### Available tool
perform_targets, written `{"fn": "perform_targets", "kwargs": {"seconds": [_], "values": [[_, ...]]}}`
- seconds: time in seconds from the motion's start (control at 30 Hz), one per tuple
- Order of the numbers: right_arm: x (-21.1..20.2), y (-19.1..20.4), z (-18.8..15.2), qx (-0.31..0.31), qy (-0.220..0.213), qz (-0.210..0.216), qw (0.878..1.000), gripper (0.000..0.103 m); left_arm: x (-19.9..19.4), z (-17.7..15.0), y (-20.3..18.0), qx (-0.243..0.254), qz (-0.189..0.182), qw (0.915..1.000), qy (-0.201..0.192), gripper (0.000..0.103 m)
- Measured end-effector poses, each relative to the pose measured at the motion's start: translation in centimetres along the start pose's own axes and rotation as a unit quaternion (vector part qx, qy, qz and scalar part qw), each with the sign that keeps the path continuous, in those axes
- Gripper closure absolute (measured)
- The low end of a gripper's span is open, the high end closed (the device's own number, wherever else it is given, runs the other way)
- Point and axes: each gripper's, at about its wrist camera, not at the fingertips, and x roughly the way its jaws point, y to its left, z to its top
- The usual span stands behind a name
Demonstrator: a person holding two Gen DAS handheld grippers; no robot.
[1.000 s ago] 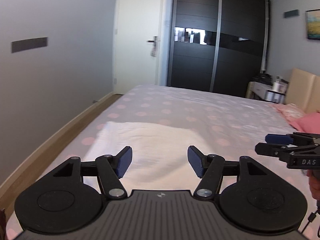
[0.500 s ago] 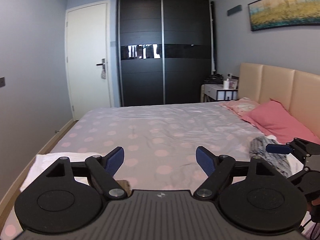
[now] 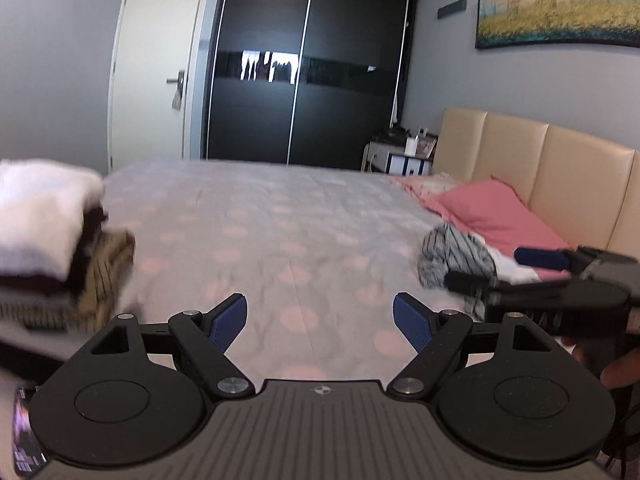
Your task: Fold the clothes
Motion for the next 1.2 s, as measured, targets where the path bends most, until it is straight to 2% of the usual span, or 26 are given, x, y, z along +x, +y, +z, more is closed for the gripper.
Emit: {"fn": "perform_targets", "kwargs": {"seconds": [0.07,0.23,0.33,0.5,0.6,0.9,1.2], "values": [[-0.8,0.3,-1.3,0.010,-0.007,-0.016,1.000,0.004,0.3,-1.9,0.3,0.005,-0.004,0.9999,0.012,0.023],[-1.7,1.9,-4.0,0.032,-0.014,-0.075,0.997,0.004,1.6,-5.6,1.2,0.036,0.024,0.9988,0.021,0.023],[-1.9,2.9,-5.5,0.050,-0.015,-0.116,0.992,0.004,2.5,-6.1,2.0,0.014,0.036,0.9990,0.024,0.023],[-1.2,4.5,-7.4,0.091,-0.014,-0.151,0.984,0.004,3.3,-6.9,2.7,0.030,0.078,0.9964,-0.011,0.023],[0.0,5.6,-8.4,0.081,-0.001,-0.146,0.986,0.004,4.0,-7.3,3.3,0.022,0.095,0.9952,-0.007,0.023],[3.3,6.8,-9.2,0.043,0.016,-0.106,0.993,0.004,5.4,-7.0,3.4,0.011,0.092,0.9957,-0.010,0.023],[5.2,5.5,-10.2,0.057,0.048,-0.097,0.993,0.004,6.3,-7.0,3.0,0.011,0.090,0.9959,-0.002,0.023]]}}
